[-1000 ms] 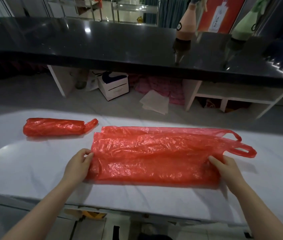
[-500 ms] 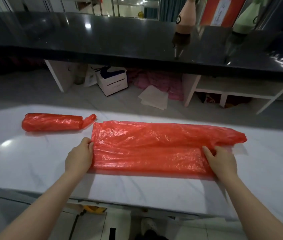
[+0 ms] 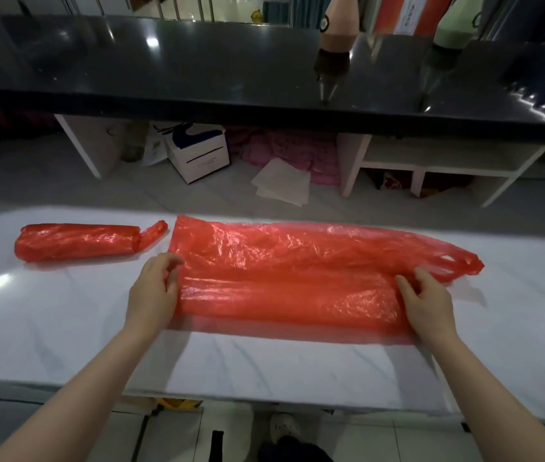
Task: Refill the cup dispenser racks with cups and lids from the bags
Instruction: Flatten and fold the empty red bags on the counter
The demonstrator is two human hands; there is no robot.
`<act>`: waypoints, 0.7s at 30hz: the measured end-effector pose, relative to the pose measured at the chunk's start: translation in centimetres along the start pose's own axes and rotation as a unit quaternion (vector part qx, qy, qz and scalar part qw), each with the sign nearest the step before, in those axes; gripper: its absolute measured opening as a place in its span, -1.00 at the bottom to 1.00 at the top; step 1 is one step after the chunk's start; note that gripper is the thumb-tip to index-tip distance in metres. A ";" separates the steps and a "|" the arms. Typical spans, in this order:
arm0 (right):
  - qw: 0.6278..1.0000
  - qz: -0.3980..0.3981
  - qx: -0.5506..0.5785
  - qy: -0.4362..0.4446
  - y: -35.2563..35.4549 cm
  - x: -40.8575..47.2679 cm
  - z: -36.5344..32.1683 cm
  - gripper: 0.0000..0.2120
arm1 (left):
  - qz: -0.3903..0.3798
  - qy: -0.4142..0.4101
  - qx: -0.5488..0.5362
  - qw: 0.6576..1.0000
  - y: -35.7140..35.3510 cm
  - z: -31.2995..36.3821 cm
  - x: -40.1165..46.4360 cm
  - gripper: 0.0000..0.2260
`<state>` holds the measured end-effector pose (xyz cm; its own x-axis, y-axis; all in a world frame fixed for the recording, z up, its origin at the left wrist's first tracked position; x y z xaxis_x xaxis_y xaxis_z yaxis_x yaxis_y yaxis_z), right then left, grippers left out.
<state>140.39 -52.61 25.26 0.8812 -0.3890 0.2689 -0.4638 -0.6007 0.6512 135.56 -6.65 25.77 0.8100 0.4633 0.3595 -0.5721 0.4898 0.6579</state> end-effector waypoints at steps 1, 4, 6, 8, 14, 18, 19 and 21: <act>1.000 -0.002 -0.020 0.006 0.0 0.1 0.1 -0.75 | -0.005 -0.008 0.020 1.000 -0.4 -0.2 0.1 -0.84; 0.992 -0.014 -0.120 0.023 -0.2 0.7 0.3 -0.64 | -0.035 -0.010 0.092 0.995 -1.4 -1.1 0.1 -0.85; 0.982 -0.016 -0.186 0.018 0.1 1.3 0.5 -0.66 | -0.043 -0.013 0.120 0.992 -1.7 -1.3 0.1 -0.86; 0.979 -0.016 -0.202 0.007 0.6 1.7 1.0 -0.74 | -0.053 -0.022 0.135 0.989 -1.7 -1.0 0.2 -0.88; 0.990 0.096 -0.096 0.030 2.3 0.3 -0.6 -0.77 | -0.021 -0.081 0.117 0.990 -1.1 1.3 0.2 -0.80; 0.967 0.120 -0.063 0.214 1.3 0.2 -5.3 -0.89 | -0.013 -0.155 0.086 0.984 -2.0 4.9 1.4 -0.68; 0.961 0.112 -0.069 0.242 0.6 0.2 -6.5 -0.87 | -0.027 -0.172 0.086 0.981 -2.7 5.9 1.7 -0.62; 0.958 0.058 -0.080 0.268 -1.5 0.0 -8.6 -0.76 | -0.063 -0.197 0.118 0.971 -4.6 7.2 2.6 -0.54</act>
<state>141.86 -45.67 30.32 0.7651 -0.0063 0.6439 -0.5790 -0.4443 0.6836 141.22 -13.00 28.39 0.8847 0.0695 0.4609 -0.4574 0.3206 0.8295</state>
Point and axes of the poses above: each hand's wrist, its own x-axis towards the middle knuckle, its own y-axis out of the back of the hand, z = x × y, the point moved 5 cm from there along x, towards the middle knuckle, and after that the axes turned 12 degrees about z, right-handed, at the moved point
